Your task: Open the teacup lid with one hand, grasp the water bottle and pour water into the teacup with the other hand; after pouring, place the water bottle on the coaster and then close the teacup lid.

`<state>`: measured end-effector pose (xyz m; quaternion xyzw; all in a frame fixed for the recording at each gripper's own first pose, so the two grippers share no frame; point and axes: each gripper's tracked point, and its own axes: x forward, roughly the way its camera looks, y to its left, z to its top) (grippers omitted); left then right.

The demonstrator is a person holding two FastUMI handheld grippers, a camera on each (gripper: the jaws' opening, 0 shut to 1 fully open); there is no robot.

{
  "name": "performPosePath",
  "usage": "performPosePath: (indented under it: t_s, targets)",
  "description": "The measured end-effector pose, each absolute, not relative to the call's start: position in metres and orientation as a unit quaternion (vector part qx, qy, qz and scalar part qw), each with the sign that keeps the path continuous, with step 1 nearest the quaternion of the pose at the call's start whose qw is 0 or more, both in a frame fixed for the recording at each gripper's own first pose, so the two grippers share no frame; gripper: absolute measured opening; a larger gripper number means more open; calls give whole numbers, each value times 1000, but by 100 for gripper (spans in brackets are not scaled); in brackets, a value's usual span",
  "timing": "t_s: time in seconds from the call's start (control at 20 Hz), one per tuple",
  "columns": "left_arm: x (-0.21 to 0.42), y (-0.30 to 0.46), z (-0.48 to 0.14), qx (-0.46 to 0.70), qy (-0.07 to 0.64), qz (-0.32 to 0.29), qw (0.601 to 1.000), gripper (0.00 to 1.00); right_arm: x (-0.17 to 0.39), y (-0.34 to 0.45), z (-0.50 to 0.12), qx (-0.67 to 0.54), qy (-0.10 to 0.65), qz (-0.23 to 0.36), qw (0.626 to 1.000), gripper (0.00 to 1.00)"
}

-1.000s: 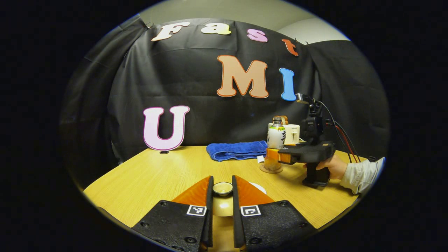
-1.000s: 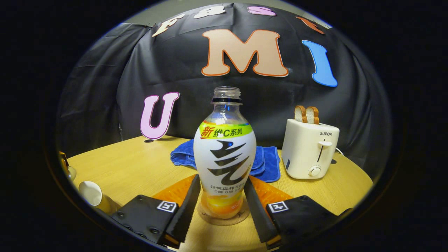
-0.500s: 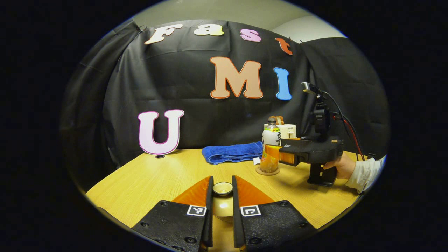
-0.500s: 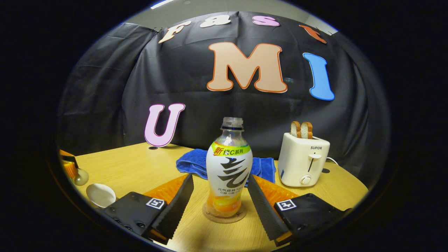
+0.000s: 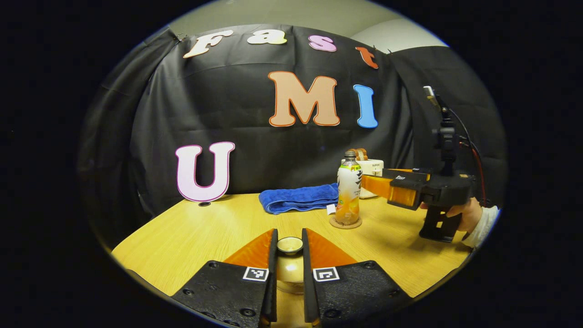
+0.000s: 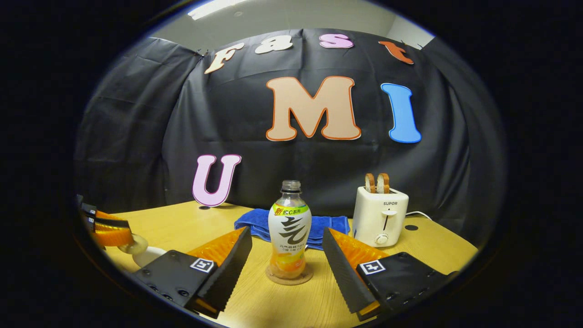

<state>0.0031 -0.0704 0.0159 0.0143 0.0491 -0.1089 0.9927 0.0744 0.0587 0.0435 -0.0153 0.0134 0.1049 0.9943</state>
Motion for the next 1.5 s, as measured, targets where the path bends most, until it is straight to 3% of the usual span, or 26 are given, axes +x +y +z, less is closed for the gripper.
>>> performPosePath:
  t_s: [0.05, 0.1, 0.6, 1.15, 1.3, 1.45, 1.5]
  targets:
    - [4, -72, 16, 15, 50, -110, 993, 20, 69, 57, 44, -11, 12, 104, 994, 100]
    - [6, -74, 14, 15, 51, -111, 992, 20, 63, 55, 46, -8, 10, 104, 995, 92]
    - [21, -86, -6, 11, 71, -118, 990, 20, 26, 42, 39, -1, 15, 95, 995, 92]
    - [22, -86, -20, 7, 76, -112, 991, 21, 14, 35, 44, 8, 9, 85, 996, 100]
    - [20, -88, -20, 27, 71, -109, 991, 26, 11, 33, 43, 9, 10, 82, 997, 92]
    - [20, -84, -16, 34, 61, -98, 993, 30, 6, 35, 46, 8, 8, 83, 997, 98]
    - [19, -82, -11, 35, 54, -93, 994, 43, 3, 36, 47, 8, 6, 84, 996, 92]
